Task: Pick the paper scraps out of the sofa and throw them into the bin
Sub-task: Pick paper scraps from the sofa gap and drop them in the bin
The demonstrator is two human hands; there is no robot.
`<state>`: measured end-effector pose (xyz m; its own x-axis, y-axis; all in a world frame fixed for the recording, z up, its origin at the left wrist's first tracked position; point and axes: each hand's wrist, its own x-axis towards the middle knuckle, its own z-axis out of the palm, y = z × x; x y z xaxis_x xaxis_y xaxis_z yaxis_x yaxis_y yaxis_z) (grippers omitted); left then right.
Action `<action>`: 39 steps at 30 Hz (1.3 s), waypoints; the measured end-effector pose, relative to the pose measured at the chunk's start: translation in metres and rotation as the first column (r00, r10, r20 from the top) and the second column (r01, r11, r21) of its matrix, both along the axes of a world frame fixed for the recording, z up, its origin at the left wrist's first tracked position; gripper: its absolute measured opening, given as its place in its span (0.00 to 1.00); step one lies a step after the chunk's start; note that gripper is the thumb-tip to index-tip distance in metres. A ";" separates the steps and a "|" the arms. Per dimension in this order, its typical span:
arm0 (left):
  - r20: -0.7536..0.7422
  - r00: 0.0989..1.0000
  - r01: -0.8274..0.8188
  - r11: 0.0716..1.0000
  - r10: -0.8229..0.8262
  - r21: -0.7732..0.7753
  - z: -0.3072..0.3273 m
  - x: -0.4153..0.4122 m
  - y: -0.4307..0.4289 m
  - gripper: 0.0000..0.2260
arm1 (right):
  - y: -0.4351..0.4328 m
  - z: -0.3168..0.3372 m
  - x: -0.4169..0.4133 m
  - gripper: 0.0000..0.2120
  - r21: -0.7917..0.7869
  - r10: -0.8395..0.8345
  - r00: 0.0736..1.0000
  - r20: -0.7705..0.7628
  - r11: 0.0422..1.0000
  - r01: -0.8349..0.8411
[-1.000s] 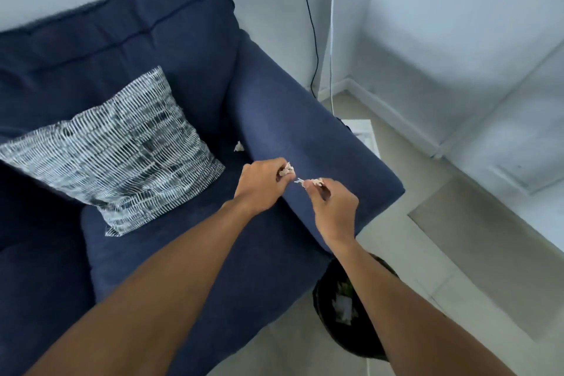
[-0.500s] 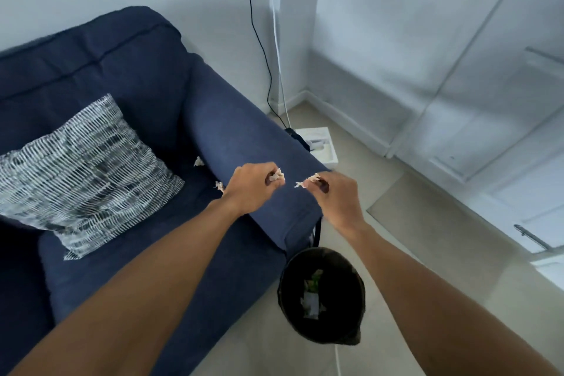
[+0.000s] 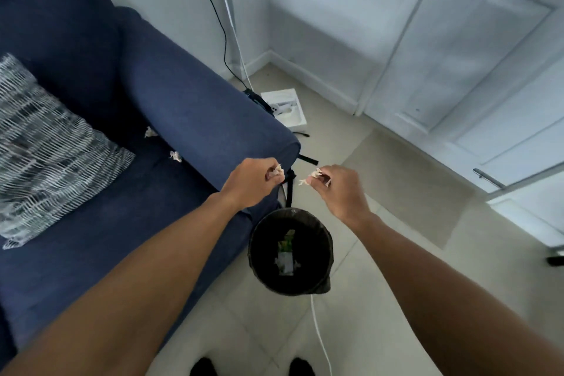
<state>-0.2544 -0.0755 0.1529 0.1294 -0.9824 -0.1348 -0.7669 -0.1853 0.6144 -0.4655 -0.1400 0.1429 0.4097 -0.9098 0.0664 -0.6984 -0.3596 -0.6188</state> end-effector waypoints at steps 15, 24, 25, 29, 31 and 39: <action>-0.053 0.997 -0.047 0.978 0.059 0.205 -0.138 -0.022 0.057 0.14 | 0.045 -0.139 -0.039 0.15 0.136 0.028 0.986 -0.163 0.991 -0.006; -0.021 0.998 -0.048 0.949 0.058 0.311 -0.200 -0.024 0.074 0.15 | 0.055 -0.211 -0.042 0.15 0.229 0.069 0.969 -0.235 0.973 -0.014; -0.014 0.998 -0.054 0.949 0.062 0.312 -0.203 -0.024 0.072 0.15 | 0.054 -0.213 -0.041 0.15 0.236 0.071 0.968 -0.242 0.972 -0.013; -0.006 0.997 -0.066 0.943 0.072 0.327 -0.207 -0.025 0.063 0.14 | 0.050 -0.218 -0.042 0.17 0.277 0.065 0.973 -0.222 0.961 -0.001; -0.019 0.997 -0.058 0.941 0.068 0.334 -0.207 -0.025 0.058 0.12 | 0.049 -0.217 -0.041 0.23 0.302 0.065 0.972 -0.225 0.953 0.006; 0.017 0.999 -0.034 0.945 0.030 0.327 -0.206 -0.027 0.037 0.12 | 0.032 -0.214 -0.040 0.31 0.326 0.076 0.968 -0.238 0.945 0.006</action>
<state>-0.2812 -0.0387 -0.0531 0.1641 -0.8799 -0.4459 -0.7641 -0.3993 0.5067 -0.5057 -0.1076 -0.0715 0.4080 -0.8500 -0.3331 -0.8329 -0.1971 -0.5172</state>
